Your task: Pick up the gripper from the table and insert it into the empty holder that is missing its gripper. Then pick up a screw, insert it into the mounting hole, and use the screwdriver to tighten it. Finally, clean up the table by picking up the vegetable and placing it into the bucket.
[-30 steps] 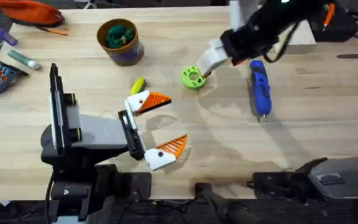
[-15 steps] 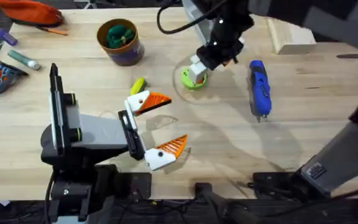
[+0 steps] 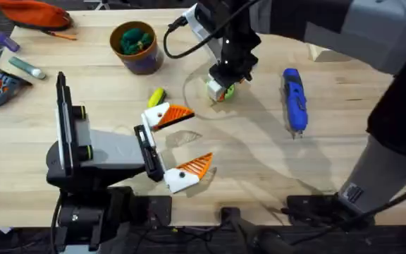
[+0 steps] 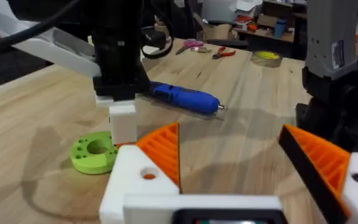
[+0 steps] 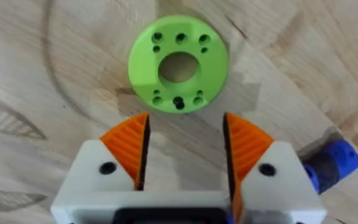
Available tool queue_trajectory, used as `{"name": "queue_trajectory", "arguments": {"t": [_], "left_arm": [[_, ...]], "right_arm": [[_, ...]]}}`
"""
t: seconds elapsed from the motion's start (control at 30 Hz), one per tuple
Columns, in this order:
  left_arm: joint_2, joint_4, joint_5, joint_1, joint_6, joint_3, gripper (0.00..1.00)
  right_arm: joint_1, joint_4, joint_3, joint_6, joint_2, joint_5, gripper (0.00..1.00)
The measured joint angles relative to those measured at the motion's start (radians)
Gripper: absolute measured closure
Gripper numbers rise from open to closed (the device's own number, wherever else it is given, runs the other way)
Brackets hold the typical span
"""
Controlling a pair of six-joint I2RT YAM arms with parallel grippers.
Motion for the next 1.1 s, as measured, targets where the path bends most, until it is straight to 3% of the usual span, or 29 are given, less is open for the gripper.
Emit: {"name": "queue_trajectory", "arguments": {"t": [0.43,0.8,1.1], "left_arm": [[0.0,0.0,0.0,0.0,0.0,0.0,0.015],[0.0,0.0,0.0,0.0,0.0,0.0,0.016],[0.0,0.0,0.0,0.0,0.0,0.0,0.014]], "right_arm": [[-0.003,0.025,0.003,0.025,0.051,-0.03,0.612],[-0.004,0.047,0.003,0.028,0.051,-0.04,0.885],[-0.004,0.046,0.003,0.028,0.051,-0.04,0.959]]}}
